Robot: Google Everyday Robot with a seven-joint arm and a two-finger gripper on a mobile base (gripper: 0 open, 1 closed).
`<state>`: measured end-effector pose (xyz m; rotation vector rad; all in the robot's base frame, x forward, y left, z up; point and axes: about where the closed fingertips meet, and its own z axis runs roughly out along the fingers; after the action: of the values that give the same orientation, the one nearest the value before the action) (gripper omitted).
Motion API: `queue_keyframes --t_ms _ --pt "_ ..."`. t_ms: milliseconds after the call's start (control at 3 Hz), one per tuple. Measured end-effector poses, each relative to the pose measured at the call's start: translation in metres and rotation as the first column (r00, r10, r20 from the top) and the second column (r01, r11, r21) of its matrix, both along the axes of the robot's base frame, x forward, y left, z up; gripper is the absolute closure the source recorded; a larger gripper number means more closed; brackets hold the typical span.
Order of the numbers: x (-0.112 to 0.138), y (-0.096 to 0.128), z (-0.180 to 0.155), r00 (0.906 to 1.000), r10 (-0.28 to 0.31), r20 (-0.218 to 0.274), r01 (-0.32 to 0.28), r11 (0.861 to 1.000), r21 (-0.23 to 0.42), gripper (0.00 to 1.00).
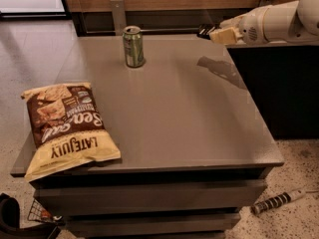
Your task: Move rxbar chocolate near brown chip bag
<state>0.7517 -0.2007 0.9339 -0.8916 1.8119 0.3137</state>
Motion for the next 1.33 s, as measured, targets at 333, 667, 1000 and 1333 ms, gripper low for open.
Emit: queue_keyframes --t_ms 333,667,1000,1333 --pt "-0.044 0.002 0.015 1.0000 0.000 0.007 0.000 1.000 -0.021 1.00" --pt "-0.082 0.011 0.020 0.9991 0.041 0.006 -0.041 0.999 -0.001 1.00" --pt "-0.127 0.039 0.023 0.9916 0.128 0.019 -0.129 0.991 0.044 1.00" --pt "-0.150 0.059 0.024 0.9816 0.187 0.040 -0.189 0.980 0.058 1.00"
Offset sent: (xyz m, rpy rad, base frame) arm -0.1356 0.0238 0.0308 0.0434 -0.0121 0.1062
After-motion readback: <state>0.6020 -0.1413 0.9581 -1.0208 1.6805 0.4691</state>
